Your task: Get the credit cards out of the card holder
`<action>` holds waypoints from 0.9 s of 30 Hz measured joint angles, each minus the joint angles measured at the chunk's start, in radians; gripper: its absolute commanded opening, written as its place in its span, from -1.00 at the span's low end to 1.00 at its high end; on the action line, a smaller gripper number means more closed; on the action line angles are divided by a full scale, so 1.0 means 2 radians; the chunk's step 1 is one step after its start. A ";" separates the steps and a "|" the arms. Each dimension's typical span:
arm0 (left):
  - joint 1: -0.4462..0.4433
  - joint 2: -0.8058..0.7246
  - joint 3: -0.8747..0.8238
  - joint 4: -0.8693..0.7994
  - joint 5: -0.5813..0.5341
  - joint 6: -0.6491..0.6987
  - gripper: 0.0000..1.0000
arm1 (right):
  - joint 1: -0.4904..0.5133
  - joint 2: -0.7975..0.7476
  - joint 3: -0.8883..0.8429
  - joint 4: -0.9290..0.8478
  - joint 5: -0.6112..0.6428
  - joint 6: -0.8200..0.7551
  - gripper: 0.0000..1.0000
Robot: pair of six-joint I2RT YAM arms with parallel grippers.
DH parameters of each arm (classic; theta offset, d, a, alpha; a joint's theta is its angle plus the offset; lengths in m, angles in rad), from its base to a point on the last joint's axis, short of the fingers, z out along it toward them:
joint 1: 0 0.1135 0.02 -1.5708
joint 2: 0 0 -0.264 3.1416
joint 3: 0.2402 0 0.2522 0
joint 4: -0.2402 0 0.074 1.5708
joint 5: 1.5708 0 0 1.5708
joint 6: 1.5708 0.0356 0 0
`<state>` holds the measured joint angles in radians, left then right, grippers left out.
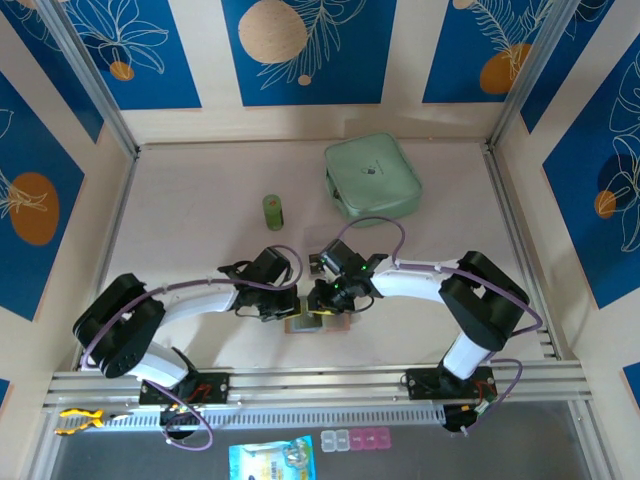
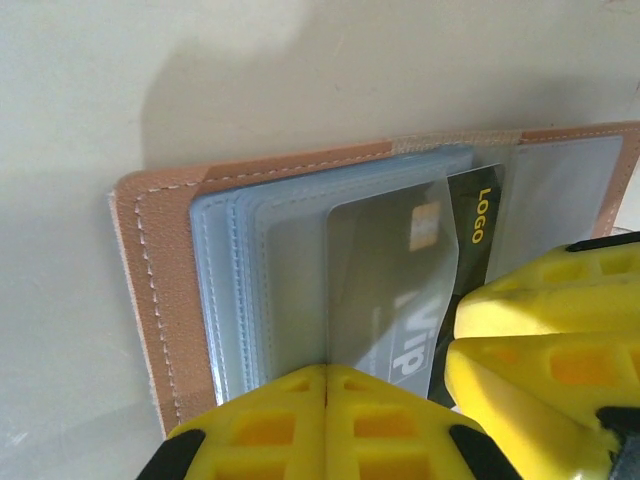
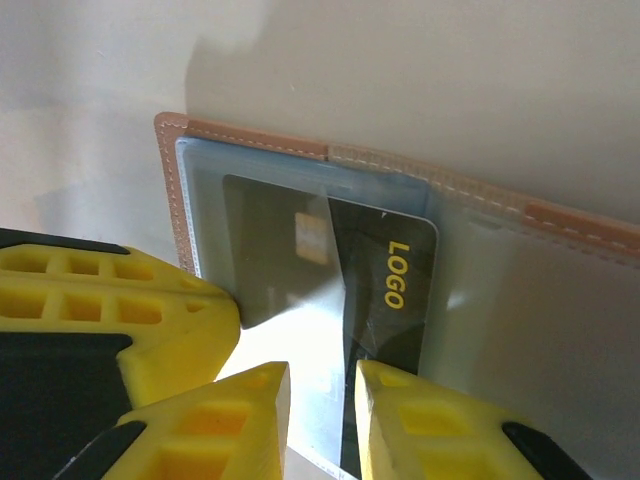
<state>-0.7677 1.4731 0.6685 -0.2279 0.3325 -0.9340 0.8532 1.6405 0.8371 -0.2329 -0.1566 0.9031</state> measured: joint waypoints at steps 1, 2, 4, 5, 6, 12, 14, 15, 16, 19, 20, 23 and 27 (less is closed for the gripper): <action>0.000 0.000 0.000 0.000 0.000 0.000 -0.95 | 0.000 0.000 0.000 -0.002 0.002 0.000 -0.48; 0.000 0.000 0.000 0.000 0.000 0.000 -0.95 | 0.000 0.000 0.000 -0.005 0.003 0.000 -0.49; 0.000 0.000 0.000 0.000 0.000 0.000 -0.95 | 0.000 0.000 0.000 -0.009 0.006 0.000 -0.49; 0.000 0.000 0.000 0.000 0.000 0.000 -0.95 | 0.000 0.000 0.000 -0.010 0.008 0.000 -0.49; 0.000 0.000 0.000 0.000 0.000 0.000 -0.95 | 0.000 0.000 0.000 -0.011 0.009 0.000 -0.49; 0.000 0.000 0.000 0.000 0.000 0.000 -0.93 | 0.000 -0.002 0.000 -0.015 0.012 -0.002 -0.49; 0.000 0.000 0.000 0.000 0.000 0.000 -0.94 | 0.000 -0.003 0.000 -0.016 0.011 -0.002 -0.49; 0.000 -0.001 0.000 0.000 0.000 0.000 -0.95 | 0.000 -0.005 0.000 -0.018 0.011 -0.002 -0.48; 0.000 -0.001 0.000 0.000 0.000 0.000 -0.95 | 0.000 -0.008 0.000 -0.020 0.011 -0.002 -0.49; -0.002 -0.001 0.002 -0.001 0.000 0.000 -0.96 | -0.002 -0.019 0.000 -0.023 0.012 -0.002 -0.48; -0.002 -0.001 0.004 -0.003 0.000 0.000 -0.96 | -0.002 -0.022 0.000 -0.023 0.013 -0.002 -0.49; -0.006 -0.001 0.011 -0.004 0.000 0.000 -0.98 | -0.004 -0.032 0.000 -0.024 0.013 -0.002 -0.49; -0.009 0.002 0.015 -0.002 0.000 0.000 -1.00 | -0.011 -0.037 -0.003 -0.024 0.013 -0.002 -0.49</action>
<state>-0.7856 1.4769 0.6987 -0.2329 0.3332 -0.9348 0.8303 1.5669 0.8314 -0.2806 -0.1307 0.8989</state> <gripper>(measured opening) 0.045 0.257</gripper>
